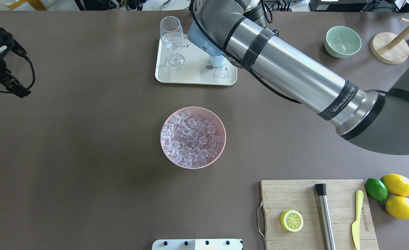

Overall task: Put ice in cup with scoop
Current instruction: 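Tilt the scoop over the clear glass to pour the ice in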

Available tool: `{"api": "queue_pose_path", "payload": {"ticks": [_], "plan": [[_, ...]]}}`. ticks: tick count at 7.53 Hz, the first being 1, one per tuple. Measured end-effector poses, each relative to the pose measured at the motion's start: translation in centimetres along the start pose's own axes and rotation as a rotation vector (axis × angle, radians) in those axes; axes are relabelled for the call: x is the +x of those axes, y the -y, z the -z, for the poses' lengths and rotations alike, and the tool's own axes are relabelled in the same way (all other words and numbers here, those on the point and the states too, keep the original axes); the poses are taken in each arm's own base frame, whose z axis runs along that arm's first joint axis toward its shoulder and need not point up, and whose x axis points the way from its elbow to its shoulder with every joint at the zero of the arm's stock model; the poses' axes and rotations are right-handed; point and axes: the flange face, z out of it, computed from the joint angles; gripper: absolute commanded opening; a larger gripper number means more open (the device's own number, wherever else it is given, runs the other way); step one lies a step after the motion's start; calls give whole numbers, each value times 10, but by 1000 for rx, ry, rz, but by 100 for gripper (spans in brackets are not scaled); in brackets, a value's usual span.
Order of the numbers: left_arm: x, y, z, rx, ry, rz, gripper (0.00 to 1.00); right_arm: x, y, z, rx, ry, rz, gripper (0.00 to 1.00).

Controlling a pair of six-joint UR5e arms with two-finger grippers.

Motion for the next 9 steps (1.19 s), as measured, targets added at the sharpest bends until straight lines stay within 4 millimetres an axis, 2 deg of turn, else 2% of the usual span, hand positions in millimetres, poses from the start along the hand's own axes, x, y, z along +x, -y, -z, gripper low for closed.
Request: {"api": "queue_pose_path", "payload": {"ticks": [3,6,7,9], "plan": [[-67,-71,-3,-105,-80,206,98,2,16,10,-70,-32,9,0],[-138,-157,31,-110,-155,464,98,4,25,14,-117,-52,15,0],[-154,-180,40,-113,-162,534,98,4,26,16,-122,-55,18,0],[-169,-213,45,-122,-163,612,98,2,25,18,-119,-57,23,0]]}}
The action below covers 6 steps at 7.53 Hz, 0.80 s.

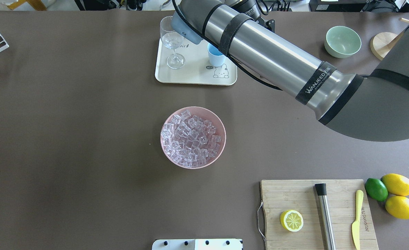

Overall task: Put ice in cup with scoop
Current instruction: 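Tilt the scoop over the clear glass to pour the ice in, then carry the empty scoop back toward its stand with the right gripper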

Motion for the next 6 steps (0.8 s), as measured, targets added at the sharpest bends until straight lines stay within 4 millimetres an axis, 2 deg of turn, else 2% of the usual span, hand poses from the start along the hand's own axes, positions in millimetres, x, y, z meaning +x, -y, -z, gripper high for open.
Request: {"api": "queue_pose_path", "payload": {"ticks": [2,3,5,6], "plan": [[-38,-15,5,7,1,82,98,-1,-7,2,36,-7,15,0],[-54,-21,6,9,1,116,98,8,-16,2,64,-7,15,0],[-63,-24,8,16,1,138,98,32,-54,0,120,-1,1,0],[-64,-24,10,20,1,139,98,43,-78,-9,142,1,-6,0]]}}
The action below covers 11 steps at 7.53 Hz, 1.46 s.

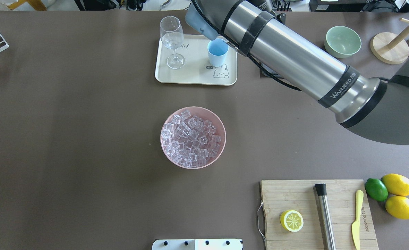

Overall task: Put ice in cup with scoop
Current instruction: 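Carry the empty scoop back toward its stand with the right gripper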

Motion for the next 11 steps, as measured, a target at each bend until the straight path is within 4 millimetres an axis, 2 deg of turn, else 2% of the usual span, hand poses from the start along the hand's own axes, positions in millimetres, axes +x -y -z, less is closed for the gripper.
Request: {"api": "queue_pose_path", "payload": {"ticks": [1,2,4,6,7,9,10,11], "plan": [[2,1,3,6,0,-4,98,12,-27,-12,22,3,-7,0],[4,1,5,10,1,-8,98,25,-59,-34,50,7,-10,0],[5,1,5,10,2,-8,98,42,-121,-90,85,8,-32,0],[5,1,6,10,1,-5,98,60,-162,-149,84,22,-214,0],[5,1,5,10,0,12,98,74,-171,-183,91,40,-336,0],[7,2,6,12,-1,57,98,104,-171,-255,149,104,-545,0],[7,2,6,14,0,59,98,115,-168,-283,189,157,-648,0],[8,2,5,15,0,57,98,123,-161,-302,224,207,-732,0]]}}
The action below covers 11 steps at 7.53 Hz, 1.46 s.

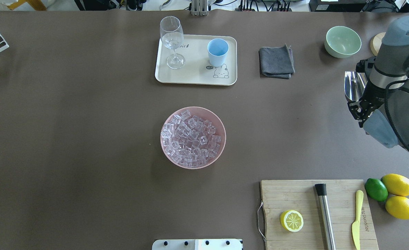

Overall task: Put ice in cup with scoop
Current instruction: 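Carry the empty scoop back toward its stand with the right gripper, then set the scoop upright on the stand, open the right gripper and withdraw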

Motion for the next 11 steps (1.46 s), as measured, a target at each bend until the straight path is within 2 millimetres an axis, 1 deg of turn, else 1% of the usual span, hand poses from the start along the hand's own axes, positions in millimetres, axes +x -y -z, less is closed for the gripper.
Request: {"api": "queue_pose_path", "payload": {"ticks": [1,2,3,6,8,9,10,11], "plan": [[0,0,0,0,0,-2,98,1,4,-10,6,37,-40,0],[0,0,-1,0,1,-5,98,-1,4,-17,-5,65,-53,0],[0,0,-1,-1,2,-5,98,-7,1,-24,-18,75,-45,0],[-1,0,-3,-6,7,-3,98,-33,-14,-38,-58,94,11,0],[-1,0,-4,-8,8,-3,98,-38,-21,-51,-88,90,25,0],[-1,0,-5,-9,8,-3,98,-38,-22,-58,-99,83,27,13],[-1,0,-5,-10,8,-3,98,-39,-22,-64,-107,77,28,57],[-2,0,-7,-13,8,-2,98,-40,-20,-69,-113,70,28,100]]}}
